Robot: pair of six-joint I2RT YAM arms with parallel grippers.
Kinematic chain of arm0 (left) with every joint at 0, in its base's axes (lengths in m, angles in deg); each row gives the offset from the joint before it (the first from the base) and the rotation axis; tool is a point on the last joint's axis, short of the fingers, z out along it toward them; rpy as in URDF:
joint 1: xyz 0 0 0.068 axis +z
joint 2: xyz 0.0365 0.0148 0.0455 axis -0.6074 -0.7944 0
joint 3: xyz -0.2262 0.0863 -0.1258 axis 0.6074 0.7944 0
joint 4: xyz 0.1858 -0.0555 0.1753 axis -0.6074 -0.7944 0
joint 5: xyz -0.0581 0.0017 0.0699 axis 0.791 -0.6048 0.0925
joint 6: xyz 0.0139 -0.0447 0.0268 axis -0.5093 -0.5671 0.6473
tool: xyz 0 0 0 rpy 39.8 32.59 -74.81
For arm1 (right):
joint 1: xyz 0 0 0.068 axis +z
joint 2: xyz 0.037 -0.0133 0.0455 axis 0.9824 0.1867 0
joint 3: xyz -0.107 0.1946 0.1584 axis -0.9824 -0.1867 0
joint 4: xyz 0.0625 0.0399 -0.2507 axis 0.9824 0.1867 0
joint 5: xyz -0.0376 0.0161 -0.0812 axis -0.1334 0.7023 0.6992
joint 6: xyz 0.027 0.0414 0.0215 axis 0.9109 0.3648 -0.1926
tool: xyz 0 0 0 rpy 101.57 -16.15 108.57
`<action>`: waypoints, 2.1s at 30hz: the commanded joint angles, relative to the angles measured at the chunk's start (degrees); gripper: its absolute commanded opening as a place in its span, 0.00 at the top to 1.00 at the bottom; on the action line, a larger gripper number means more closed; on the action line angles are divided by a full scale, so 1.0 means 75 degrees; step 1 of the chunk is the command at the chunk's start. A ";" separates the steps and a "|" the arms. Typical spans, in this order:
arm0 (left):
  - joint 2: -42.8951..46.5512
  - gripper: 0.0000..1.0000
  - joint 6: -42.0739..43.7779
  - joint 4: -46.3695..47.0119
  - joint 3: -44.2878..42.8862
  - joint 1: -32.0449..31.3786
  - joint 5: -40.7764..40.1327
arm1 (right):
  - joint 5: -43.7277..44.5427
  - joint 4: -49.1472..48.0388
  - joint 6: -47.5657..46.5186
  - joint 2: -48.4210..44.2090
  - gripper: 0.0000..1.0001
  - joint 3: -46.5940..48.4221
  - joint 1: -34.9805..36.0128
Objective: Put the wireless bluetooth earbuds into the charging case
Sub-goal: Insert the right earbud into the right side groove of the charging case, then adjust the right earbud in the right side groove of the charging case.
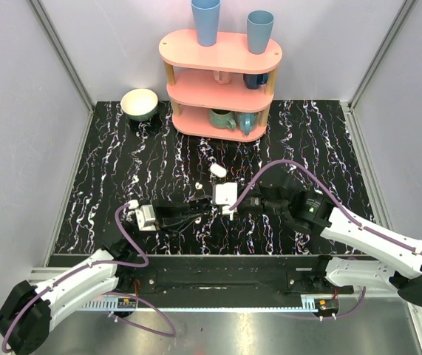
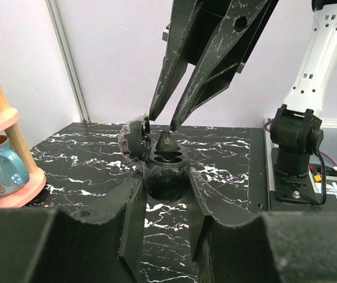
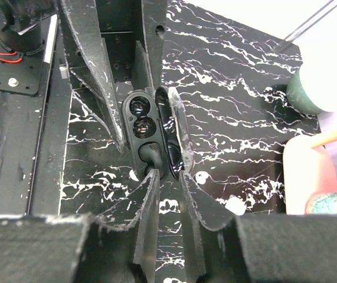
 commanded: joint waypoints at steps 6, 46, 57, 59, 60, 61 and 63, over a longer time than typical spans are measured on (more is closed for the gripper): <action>0.0180 1.00 0.0086 0.0589 0.0063 -0.0035 -0.0007 | 0.0306 -0.0851 0.0178 -0.0198 0.82 -0.0089 -0.0033; 0.0297 1.00 0.0086 0.0413 0.0215 -0.0047 -0.0851 | -0.0609 -0.1460 0.0717 0.0153 0.82 -0.0042 -0.0033; 0.0039 1.00 -0.0019 0.0659 -0.0019 -0.0035 -0.0172 | -0.0621 -0.1414 0.0741 0.0434 0.85 -0.0053 -0.0044; 0.0039 1.00 -0.0031 0.0717 -0.0019 -0.0035 -0.0148 | -0.0644 -0.1343 0.0741 0.0446 0.87 -0.0065 -0.0033; 0.0062 1.00 -0.0031 0.0729 -0.0008 -0.0035 -0.0136 | -0.0644 -0.1320 0.0741 0.0469 0.87 -0.0053 -0.0033; 0.0086 1.00 -0.0031 0.0753 0.0004 -0.0047 -0.0171 | -0.0668 -0.1239 0.0729 0.0470 0.88 -0.0053 -0.0033; 0.0098 1.00 -0.0020 0.0765 0.0016 -0.0047 -0.0241 | -0.0714 -0.1156 0.0706 0.0435 0.92 -0.0053 -0.0033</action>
